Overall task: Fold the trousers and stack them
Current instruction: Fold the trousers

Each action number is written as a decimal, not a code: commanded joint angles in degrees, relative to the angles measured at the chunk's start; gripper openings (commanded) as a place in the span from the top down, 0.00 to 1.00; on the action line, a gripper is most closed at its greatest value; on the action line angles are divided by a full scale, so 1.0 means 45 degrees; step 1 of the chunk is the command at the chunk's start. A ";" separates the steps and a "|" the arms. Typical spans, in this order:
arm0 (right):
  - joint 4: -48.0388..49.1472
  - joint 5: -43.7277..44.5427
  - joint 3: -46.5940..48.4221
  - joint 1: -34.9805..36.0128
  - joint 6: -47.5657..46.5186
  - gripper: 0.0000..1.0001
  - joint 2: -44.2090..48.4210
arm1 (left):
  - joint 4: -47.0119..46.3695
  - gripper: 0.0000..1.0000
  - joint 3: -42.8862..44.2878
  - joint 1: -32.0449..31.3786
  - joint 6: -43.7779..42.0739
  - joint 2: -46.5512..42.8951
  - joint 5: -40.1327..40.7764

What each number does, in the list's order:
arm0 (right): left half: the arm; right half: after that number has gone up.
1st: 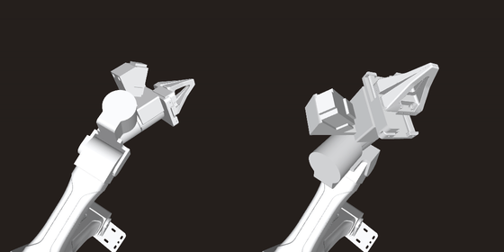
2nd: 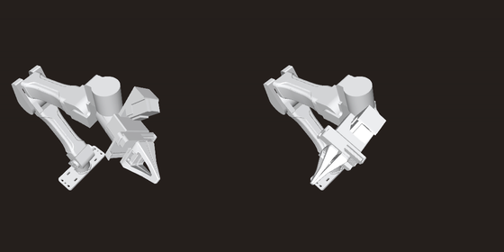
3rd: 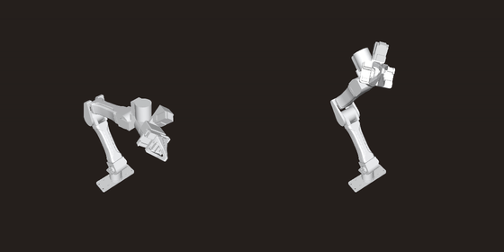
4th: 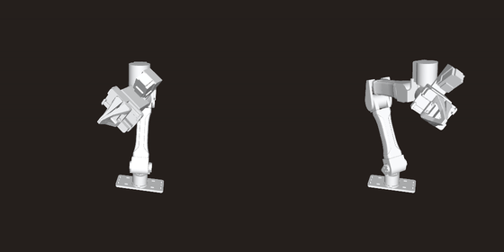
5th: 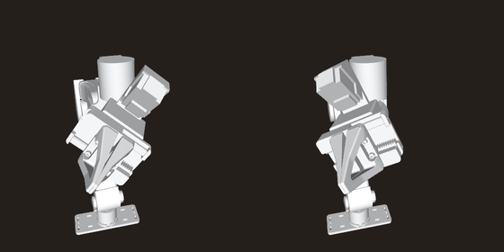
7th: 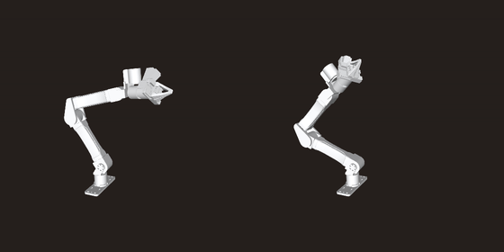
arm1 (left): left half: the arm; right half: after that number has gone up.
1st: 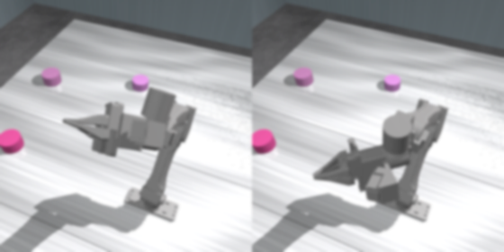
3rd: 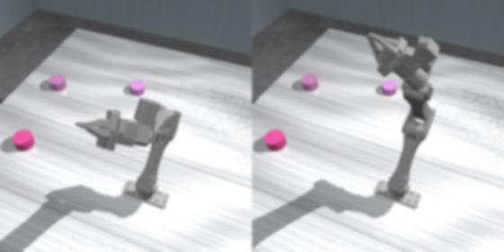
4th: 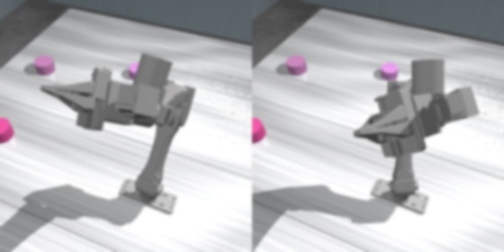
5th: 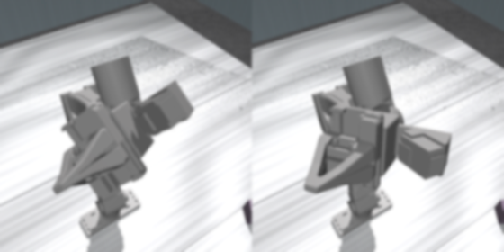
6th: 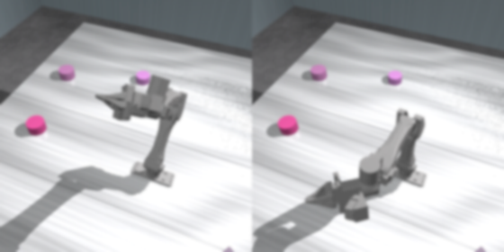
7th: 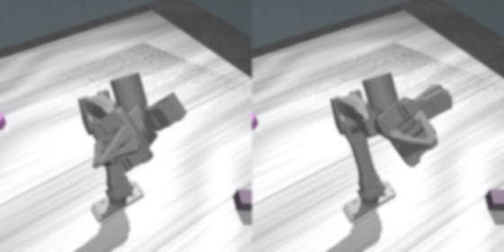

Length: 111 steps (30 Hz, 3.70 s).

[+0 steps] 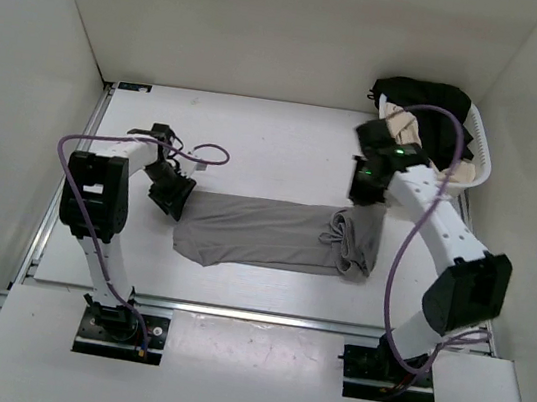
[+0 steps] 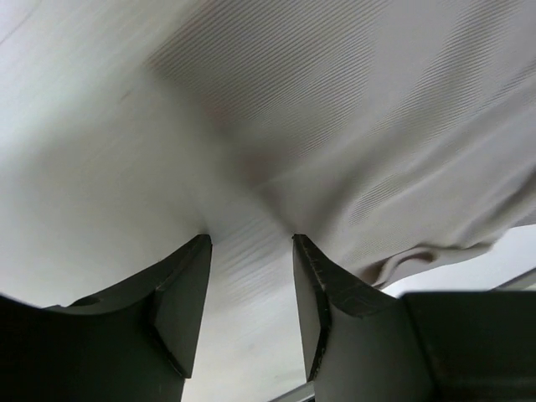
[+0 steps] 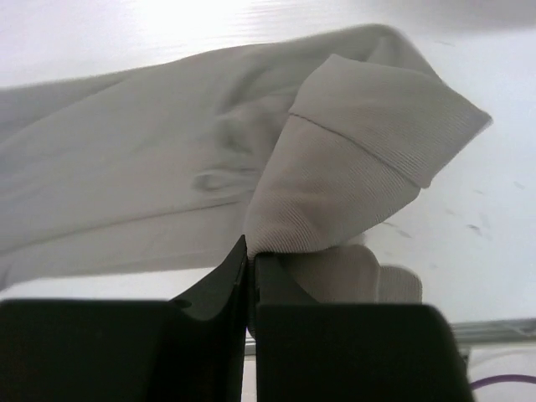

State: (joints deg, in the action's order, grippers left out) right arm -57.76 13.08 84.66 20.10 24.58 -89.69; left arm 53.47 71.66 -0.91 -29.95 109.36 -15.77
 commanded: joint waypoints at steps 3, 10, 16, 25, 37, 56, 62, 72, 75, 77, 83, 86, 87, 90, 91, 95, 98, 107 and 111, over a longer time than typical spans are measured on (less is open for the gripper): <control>-0.1068 0.1350 0.3751 0.4162 0.1783 1.00 -0.2194 | -0.0984 0.55 -0.0143 -0.1009 0.0075 0.1203 -0.1943; -0.1247 0.0669 0.7550 0.6724 0.2194 1.00 -0.5067 | -0.1102 0.73 0.0248 -0.1322 0.0075 0.2317 -0.1945; -0.0661 -0.0270 0.8371 0.7350 0.2194 1.00 -0.6627 | -0.1219 0.73 0.1008 -0.1322 0.0075 0.2612 -0.1945; 0.0431 -0.0251 0.9155 0.7467 0.3033 1.00 -0.7860 | -0.1083 0.71 0.1693 -0.1068 0.0192 0.2981 -0.1691; 0.2228 0.1839 0.9567 0.9225 0.2761 1.00 -0.8585 | -0.0965 0.70 0.2474 -0.0716 0.0192 0.3470 -0.1691; 0.4632 -0.0913 1.0463 1.0220 -0.1708 0.23 -1.0069 | 0.0575 0.56 0.7117 0.1274 0.0914 0.4233 -0.0091; 0.3930 0.0390 0.9978 1.0378 -0.2338 0.25 -0.8393 | 0.1613 0.51 0.8198 0.1393 0.0446 0.2677 0.0750; 0.6350 0.2073 -0.1227 0.7846 0.2444 0.51 0.0645 | 0.2705 0.45 0.7241 -0.0810 -0.0861 -0.0025 -0.2351; 0.6563 0.1336 -0.3206 0.6183 0.3308 0.67 0.0908 | 0.2863 0.46 0.6383 -0.2256 -0.1135 0.0265 -0.2999; 0.6722 -0.0298 -0.3268 0.5111 0.3095 0.72 -0.0179 | 0.2728 0.46 0.6108 -0.3113 -0.1136 0.0540 -0.2457; 0.7423 -0.2318 -0.2310 0.3311 0.2956 0.81 -0.2526 | 0.2277 0.46 0.5366 -0.4172 -0.0786 0.0951 -0.2473; 0.8030 -0.3237 -0.2486 0.2879 0.3463 0.82 -0.3152 | 0.1849 0.46 0.4470 -0.4836 -0.0649 0.0951 -0.1520; 0.8030 -0.3374 -0.2486 0.2723 0.3619 0.84 -0.3309 | 0.1693 0.46 0.3829 -0.5012 -0.0648 0.0951 -0.1206; 0.8030 -0.3552 -0.2603 0.2721 0.3620 0.84 -0.3643 | 0.1400 0.49 0.3024 -0.5013 -0.0492 0.0328 -0.0638; 0.8030 -0.3552 -0.2603 0.2721 0.3620 0.85 -0.3778 | 0.1398 0.51 0.2557 -0.5013 -0.0492 0.0075 -0.0636; 0.8146 -0.3552 -0.2740 0.2604 0.3853 0.85 -0.4013 | 0.1281 0.62 0.1383 -0.5130 -0.0783 -0.1465 -0.0500; 0.8147 -0.3552 -0.2857 0.2604 0.3990 0.86 -0.4014 | 0.1144 0.76 0.0544 -0.5130 -0.1252 -0.2345 -0.0187; 0.8147 -0.3415 -0.2974 0.2604 0.4226 0.89 -0.4403 | 0.1961 0.69 -0.1659 -0.5246 -0.3088 -0.5123 -0.1006; 0.8030 -0.3298 -0.2974 0.2604 0.4226 0.89 -0.4405 | 0.2512 0.70 -0.4337 -0.5248 -0.3674 -0.5977 -0.1007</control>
State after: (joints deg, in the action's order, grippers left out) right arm -22.06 -1.74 71.96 31.90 43.03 -109.14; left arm 60.58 58.92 -24.14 -42.48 84.73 -18.68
